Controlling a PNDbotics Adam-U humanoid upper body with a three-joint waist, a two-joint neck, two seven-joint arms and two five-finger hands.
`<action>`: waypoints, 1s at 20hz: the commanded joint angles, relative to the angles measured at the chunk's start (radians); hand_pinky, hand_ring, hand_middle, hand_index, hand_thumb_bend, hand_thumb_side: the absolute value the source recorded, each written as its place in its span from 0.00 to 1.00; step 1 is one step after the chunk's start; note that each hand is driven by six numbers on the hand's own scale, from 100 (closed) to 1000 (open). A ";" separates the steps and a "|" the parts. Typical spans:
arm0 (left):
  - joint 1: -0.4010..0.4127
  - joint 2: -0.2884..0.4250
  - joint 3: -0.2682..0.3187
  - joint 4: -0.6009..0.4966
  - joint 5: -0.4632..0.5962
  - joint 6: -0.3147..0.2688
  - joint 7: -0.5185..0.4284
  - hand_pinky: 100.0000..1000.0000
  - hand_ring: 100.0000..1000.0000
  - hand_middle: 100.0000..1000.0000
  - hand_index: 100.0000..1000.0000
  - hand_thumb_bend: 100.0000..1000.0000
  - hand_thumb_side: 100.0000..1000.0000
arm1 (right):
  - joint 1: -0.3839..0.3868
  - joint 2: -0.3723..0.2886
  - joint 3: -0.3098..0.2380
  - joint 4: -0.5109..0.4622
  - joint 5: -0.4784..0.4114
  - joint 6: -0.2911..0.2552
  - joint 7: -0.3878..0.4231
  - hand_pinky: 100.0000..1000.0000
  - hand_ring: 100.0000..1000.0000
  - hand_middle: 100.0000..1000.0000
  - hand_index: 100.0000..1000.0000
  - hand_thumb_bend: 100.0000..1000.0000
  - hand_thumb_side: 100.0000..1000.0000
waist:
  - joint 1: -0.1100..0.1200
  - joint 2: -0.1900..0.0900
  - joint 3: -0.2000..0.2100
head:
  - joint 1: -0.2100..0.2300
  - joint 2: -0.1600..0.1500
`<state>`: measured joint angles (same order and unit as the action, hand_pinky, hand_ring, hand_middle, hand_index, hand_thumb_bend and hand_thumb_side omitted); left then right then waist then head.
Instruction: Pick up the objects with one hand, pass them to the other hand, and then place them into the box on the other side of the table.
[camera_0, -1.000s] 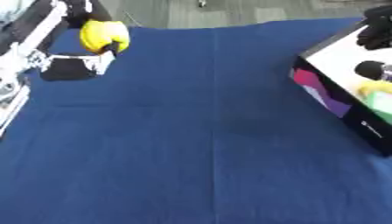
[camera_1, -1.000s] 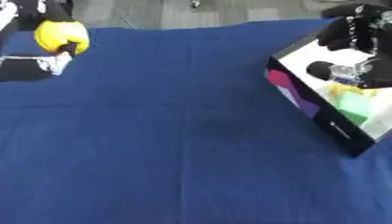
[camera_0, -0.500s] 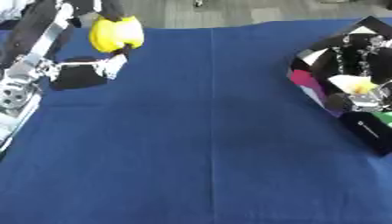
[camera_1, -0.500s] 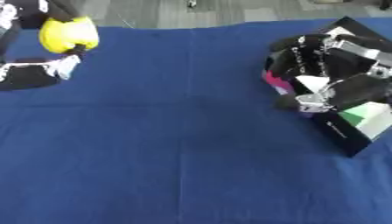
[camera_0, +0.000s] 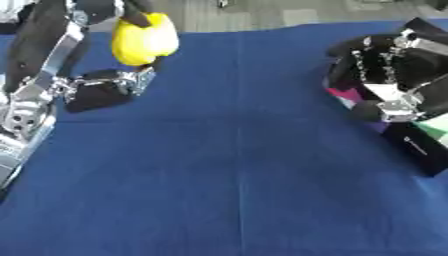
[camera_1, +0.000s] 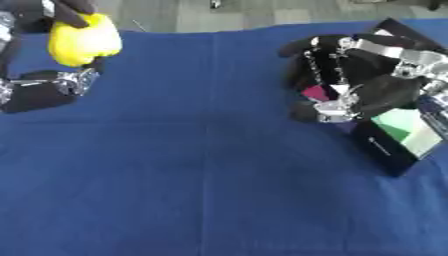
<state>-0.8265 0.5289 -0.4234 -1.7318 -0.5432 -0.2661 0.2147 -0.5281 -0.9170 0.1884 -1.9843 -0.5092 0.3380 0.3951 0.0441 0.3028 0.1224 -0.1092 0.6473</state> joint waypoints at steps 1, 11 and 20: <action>-0.018 0.002 -0.009 -0.013 -0.003 -0.012 0.010 0.66 0.58 0.54 0.51 0.06 0.00 | -0.036 -0.010 0.004 -0.016 -0.015 0.035 0.003 0.79 0.75 0.66 0.89 0.54 0.16 | -0.016 -0.045 0.000 | -0.008 -0.005; -0.032 -0.034 -0.039 -0.044 -0.056 -0.063 -0.008 0.66 0.59 0.54 0.51 0.10 0.00 | -0.104 0.015 0.044 -0.016 -0.007 0.129 0.006 0.80 0.77 0.69 0.91 0.56 0.16 | -0.024 -0.045 0.009 | -0.022 -0.004; -0.048 -0.087 -0.050 -0.047 -0.103 -0.079 0.006 0.66 0.59 0.54 0.51 0.10 0.00 | -0.154 0.041 0.084 -0.016 0.020 0.186 -0.017 0.80 0.79 0.70 0.92 0.58 0.15 | -0.027 -0.048 0.018 | -0.034 -0.005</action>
<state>-0.8543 0.4392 -0.4777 -1.7640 -0.6392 -0.3405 0.2167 -0.6639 -0.8633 0.2768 -1.9843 -0.4964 0.5162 0.3826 0.0304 0.3007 0.1395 -0.1381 0.6475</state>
